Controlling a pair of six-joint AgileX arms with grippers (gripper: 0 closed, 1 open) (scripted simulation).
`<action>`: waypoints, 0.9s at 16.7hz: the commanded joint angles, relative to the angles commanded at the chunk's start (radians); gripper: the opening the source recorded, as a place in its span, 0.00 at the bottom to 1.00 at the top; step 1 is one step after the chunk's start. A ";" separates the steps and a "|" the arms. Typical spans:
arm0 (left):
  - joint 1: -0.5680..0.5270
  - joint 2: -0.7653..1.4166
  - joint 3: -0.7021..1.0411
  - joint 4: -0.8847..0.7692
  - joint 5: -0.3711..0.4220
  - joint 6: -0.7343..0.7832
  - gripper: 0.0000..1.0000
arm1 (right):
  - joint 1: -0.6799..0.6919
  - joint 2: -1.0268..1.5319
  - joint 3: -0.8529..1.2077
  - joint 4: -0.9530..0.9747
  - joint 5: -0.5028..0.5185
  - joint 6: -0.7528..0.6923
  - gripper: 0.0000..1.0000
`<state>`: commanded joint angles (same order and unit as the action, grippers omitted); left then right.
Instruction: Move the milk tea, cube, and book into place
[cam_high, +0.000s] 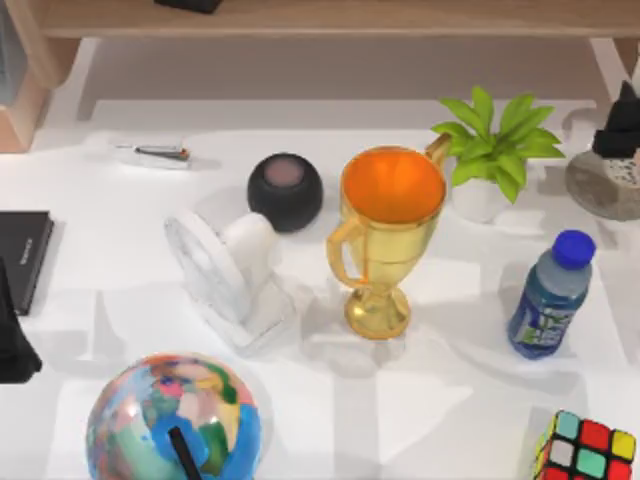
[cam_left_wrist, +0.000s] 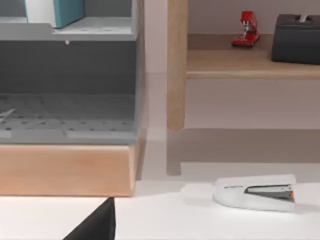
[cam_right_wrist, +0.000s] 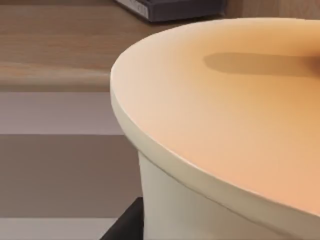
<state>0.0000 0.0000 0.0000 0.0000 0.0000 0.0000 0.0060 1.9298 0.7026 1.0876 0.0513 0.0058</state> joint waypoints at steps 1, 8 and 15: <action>0.000 0.000 0.000 0.000 0.000 0.000 1.00 | -0.001 0.017 0.005 0.016 -0.004 0.001 0.00; 0.000 0.000 0.000 0.000 0.000 0.000 1.00 | 0.000 0.075 0.034 0.065 -0.018 0.003 0.00; 0.000 0.000 0.000 0.000 0.000 0.000 1.00 | 0.000 0.075 0.034 0.065 -0.018 0.003 0.45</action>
<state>0.0000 0.0000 0.0000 0.0000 0.0000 0.0000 0.0060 2.0051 0.7367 1.1530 0.0332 0.0087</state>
